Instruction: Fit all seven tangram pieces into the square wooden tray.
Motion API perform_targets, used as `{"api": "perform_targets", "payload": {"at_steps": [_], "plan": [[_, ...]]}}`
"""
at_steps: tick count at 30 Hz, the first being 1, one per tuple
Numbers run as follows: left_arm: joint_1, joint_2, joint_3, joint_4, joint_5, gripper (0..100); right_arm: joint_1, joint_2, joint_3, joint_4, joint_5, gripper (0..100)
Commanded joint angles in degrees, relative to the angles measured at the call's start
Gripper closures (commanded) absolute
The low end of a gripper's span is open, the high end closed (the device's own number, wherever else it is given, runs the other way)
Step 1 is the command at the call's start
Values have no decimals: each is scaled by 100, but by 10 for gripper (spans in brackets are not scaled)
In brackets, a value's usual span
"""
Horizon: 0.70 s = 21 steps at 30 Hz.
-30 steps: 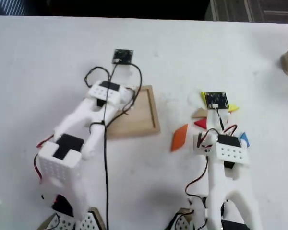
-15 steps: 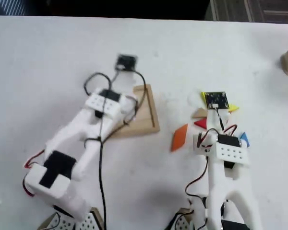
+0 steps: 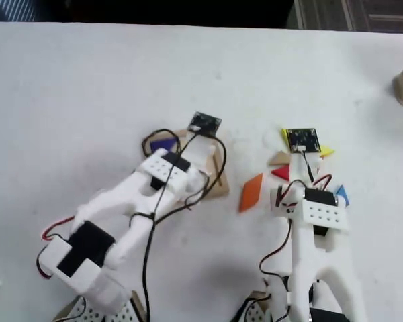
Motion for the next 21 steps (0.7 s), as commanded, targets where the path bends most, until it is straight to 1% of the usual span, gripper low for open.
{"api": "perform_targets", "payload": {"at_steps": [1,5,7,10,15,19,21], "plan": [[224,-198,26,598,-316,976,-57,-154,-35,-84,79,981],[119,-400,62,1187,-1556,976,-66,-154,-35,-84,79,981],[-4,-541,62,1266,-1855,976,-66,-154,-35,-84,79,981],[-286,-778,53,1213,-1864,977,-66,-154,-35,-84,79,981],[-664,-1349,369,695,-1758,977,-66,-154,-35,-84,79,981],[-734,-2149,985,53,-835,974,-66,-154,-35,-75,79,981],[-734,-2422,1363,-413,-589,973,-66,-154,-35,-66,79,981]]}}
